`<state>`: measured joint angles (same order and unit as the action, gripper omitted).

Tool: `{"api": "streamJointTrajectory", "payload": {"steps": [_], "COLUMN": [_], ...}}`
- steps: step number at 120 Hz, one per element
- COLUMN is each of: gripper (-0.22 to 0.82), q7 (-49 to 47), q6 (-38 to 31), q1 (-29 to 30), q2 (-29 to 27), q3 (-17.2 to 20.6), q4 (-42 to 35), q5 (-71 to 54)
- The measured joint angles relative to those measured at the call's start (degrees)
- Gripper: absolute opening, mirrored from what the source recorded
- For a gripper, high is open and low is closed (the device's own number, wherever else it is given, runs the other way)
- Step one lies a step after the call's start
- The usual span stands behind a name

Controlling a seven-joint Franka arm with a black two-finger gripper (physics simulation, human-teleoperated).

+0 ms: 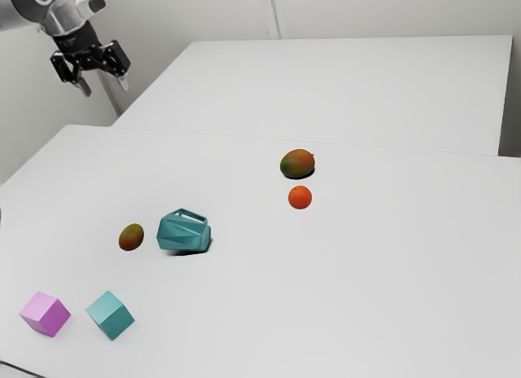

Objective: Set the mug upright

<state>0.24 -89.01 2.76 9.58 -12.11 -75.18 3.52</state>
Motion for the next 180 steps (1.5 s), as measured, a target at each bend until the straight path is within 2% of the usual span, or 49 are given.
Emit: {"api": "streamJointTrajectory", "payload": {"steps": [28,36,57,85,128,180], "gripper": [0.58,0.58,0.58,0.58,0.58,0.56], "q7": [3.06,4.84,13.62,27.3,44.39,55.41], "q6": [2.47,1.92,-2.63,-7.67,-10.42,-10.9], "q1": [0.05,1.56,6.18,7.11,7.04,5.28], "q2": [-0.4,-0.56,-0.15,4.18,9.02,9.81], "q3": [-0.64,-1.46,-7.03,-8.52,-8.54,-8.54], "q4": [-3.23,-8.12,-26.94,-37.42,-43.12,-46.57], "q5": [4.5,9.52,28.85,45.54,59.45,66.4]}}
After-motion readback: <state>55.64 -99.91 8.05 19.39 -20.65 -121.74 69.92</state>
